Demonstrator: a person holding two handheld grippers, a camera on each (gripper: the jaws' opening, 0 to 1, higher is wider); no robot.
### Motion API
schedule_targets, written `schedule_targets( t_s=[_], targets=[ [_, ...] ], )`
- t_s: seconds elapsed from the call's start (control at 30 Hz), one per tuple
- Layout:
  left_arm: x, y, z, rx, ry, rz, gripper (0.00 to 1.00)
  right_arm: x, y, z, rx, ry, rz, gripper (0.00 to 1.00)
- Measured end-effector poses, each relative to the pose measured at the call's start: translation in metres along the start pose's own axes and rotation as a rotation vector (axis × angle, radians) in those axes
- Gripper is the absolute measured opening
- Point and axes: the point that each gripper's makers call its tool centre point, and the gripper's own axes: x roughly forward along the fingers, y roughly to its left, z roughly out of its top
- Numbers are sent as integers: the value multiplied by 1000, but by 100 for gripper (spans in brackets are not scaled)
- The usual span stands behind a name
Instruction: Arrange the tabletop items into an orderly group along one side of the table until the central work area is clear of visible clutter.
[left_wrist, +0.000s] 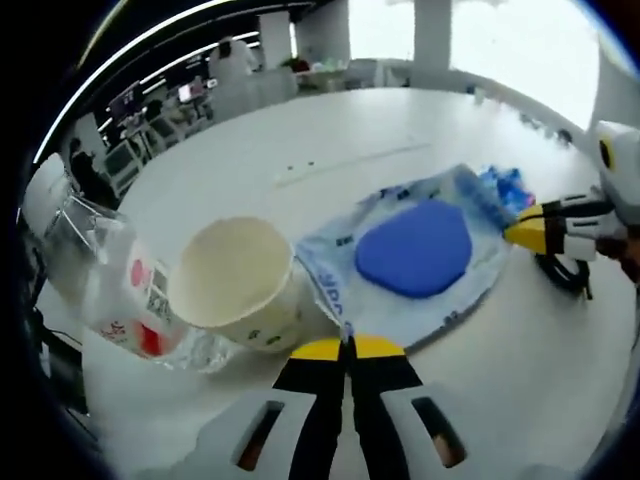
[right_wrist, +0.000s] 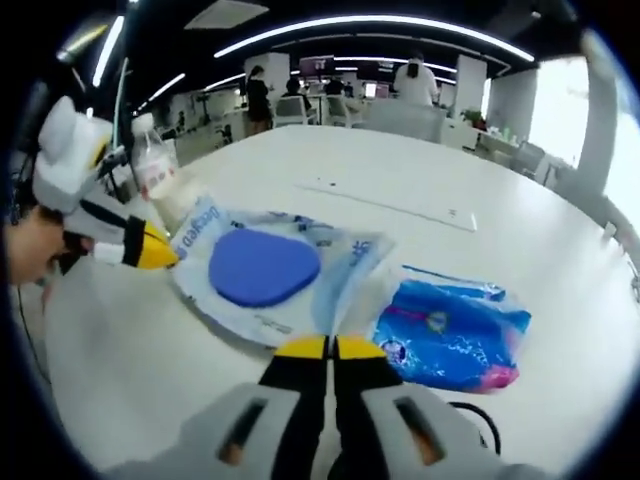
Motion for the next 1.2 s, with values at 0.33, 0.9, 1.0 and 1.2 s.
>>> schedule_targets(
  t_s=[0.33, 0.9, 1.0, 1.2],
  targets=[
    [7, 5, -5, -8, 5, 7, 0, 9, 1, -6, 17, 7, -4, 0],
    [10, 5, -8, -88, -36, 0, 0, 10, 1, -12, 118, -30, -21, 0],
    [9, 5, -8, -105, -42, -5, 0, 10, 1, -12, 112, -33, -18, 0],
    [10, 4, -8, -46, -50, 18, 0, 11, 2, -12, 120, -29, -29, 0]
  ],
)
